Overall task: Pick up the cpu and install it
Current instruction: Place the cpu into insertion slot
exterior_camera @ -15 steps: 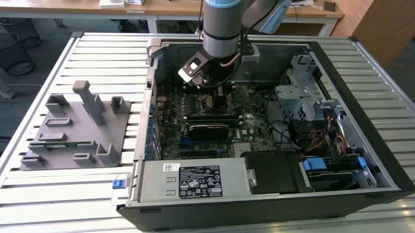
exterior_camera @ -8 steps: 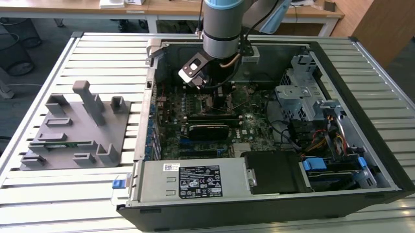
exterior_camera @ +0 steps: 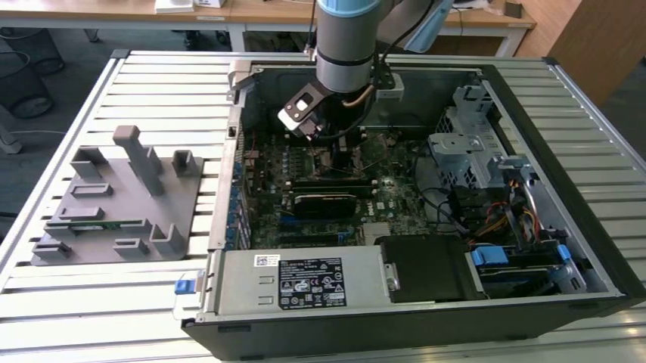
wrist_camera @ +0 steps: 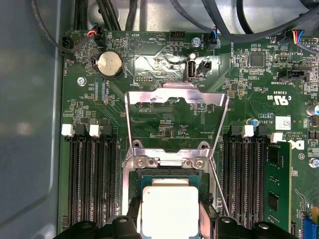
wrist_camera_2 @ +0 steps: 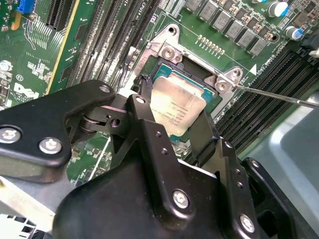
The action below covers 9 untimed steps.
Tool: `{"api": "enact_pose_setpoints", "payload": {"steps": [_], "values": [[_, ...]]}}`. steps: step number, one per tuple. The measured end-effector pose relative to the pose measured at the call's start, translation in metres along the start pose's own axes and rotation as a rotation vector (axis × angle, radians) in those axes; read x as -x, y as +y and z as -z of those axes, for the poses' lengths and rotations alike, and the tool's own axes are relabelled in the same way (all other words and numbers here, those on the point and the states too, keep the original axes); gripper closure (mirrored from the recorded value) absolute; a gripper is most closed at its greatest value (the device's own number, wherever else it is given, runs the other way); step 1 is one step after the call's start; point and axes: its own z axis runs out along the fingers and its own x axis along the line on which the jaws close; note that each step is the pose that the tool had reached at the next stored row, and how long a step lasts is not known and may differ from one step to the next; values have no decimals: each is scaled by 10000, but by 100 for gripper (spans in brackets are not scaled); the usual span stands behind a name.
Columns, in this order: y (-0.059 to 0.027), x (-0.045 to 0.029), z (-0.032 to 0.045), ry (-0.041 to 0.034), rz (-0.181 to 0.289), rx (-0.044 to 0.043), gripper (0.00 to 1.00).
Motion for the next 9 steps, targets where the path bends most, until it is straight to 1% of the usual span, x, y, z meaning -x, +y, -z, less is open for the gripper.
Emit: {"api": "enact_pose_setpoints", "payload": {"steps": [9], "values": [[10,0,-20,-3,-35,-1,46]]}}
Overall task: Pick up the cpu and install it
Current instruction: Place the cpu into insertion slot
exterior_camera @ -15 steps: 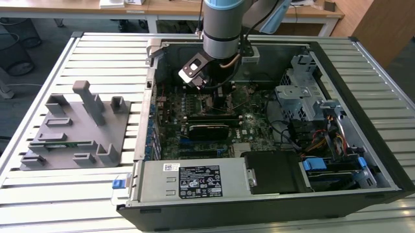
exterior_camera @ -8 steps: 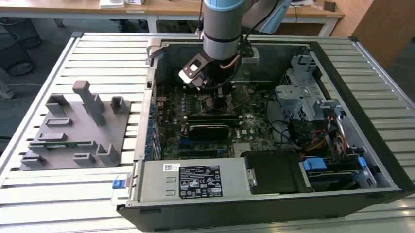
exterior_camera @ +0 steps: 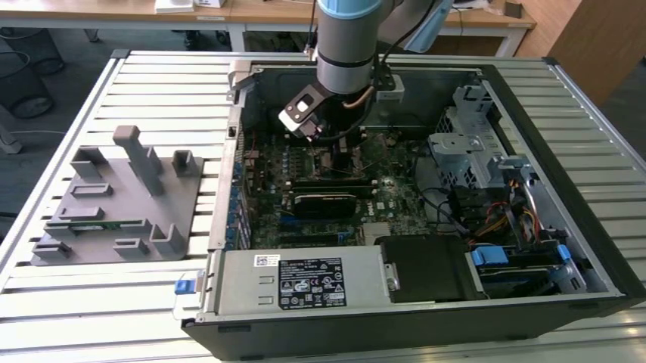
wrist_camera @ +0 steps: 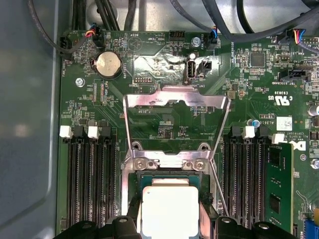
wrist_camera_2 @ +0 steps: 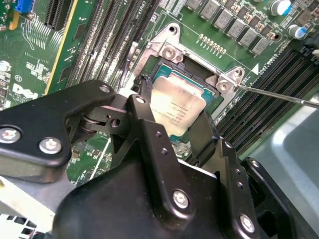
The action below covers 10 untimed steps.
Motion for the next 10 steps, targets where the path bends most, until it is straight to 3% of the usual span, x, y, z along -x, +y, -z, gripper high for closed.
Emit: {"api": "enact_pose_setpoints", "payload": {"steps": [10], "values": [[6,0,-11,2,-1,2,45]]}}
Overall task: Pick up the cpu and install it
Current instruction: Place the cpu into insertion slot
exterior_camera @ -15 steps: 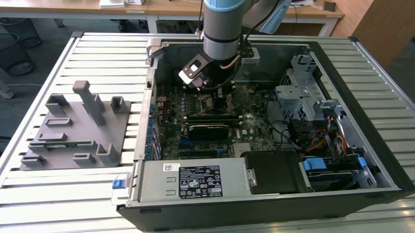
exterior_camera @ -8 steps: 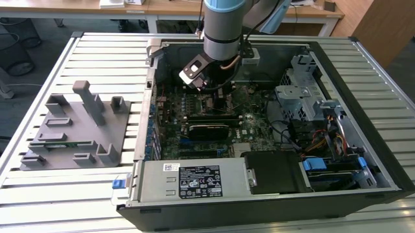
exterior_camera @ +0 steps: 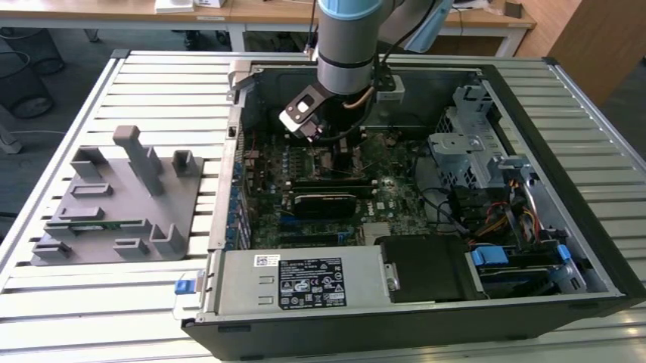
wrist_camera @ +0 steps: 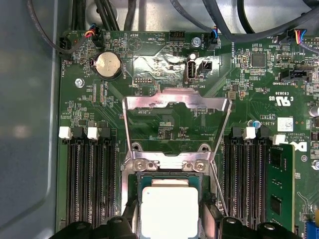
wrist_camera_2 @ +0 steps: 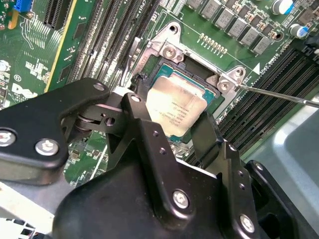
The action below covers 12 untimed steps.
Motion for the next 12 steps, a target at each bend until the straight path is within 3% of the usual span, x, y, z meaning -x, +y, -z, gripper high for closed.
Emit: {"api": "enact_pose_setpoints", "payload": {"steps": [1,12], "values": [[0,0,0,0,0,-1,39],[2,0,11,1,0,0,39]]}}
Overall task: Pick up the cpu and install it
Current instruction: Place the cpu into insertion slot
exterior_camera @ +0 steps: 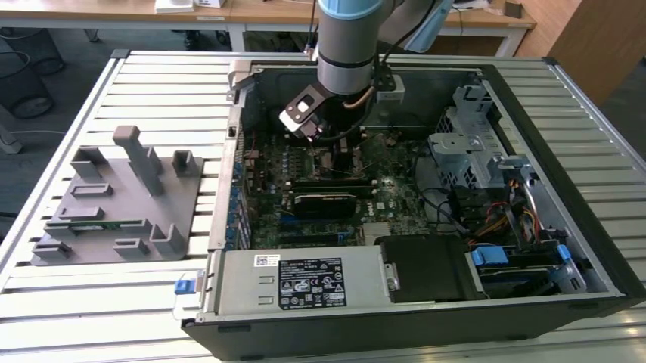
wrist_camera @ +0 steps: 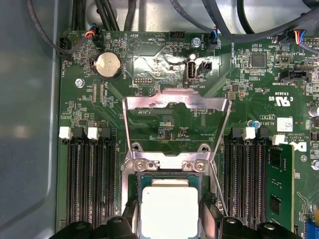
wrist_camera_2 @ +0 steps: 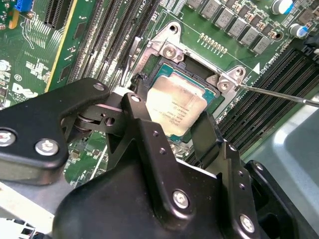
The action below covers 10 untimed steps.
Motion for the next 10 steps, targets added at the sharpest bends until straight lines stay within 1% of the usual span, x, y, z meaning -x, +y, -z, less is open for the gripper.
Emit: {"api": "enact_pose_setpoints", "payload": {"steps": [5,8,10], "values": [[1,0,35,0,0,0,39],[1,0,40,1,0,1,39],[1,-16,40,-13,0,-2,39]]}}
